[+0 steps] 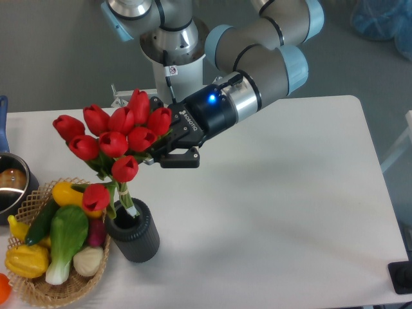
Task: Insert the flowers into the vase
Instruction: 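Lower the tulip stems into the black vase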
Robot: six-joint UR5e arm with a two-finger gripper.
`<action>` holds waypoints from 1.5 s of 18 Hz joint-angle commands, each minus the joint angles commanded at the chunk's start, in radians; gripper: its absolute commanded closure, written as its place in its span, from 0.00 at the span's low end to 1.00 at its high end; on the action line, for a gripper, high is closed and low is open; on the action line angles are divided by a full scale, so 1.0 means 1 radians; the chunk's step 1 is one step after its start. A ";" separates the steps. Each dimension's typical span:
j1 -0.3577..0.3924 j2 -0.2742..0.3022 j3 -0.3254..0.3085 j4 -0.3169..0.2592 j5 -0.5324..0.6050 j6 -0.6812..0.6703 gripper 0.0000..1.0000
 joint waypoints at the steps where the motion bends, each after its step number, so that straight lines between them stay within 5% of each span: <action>1: 0.000 -0.002 0.000 0.000 0.000 0.000 0.97; 16: -0.002 -0.057 -0.080 0.003 0.034 0.061 0.95; 27: -0.022 -0.110 -0.144 0.006 0.054 0.189 0.65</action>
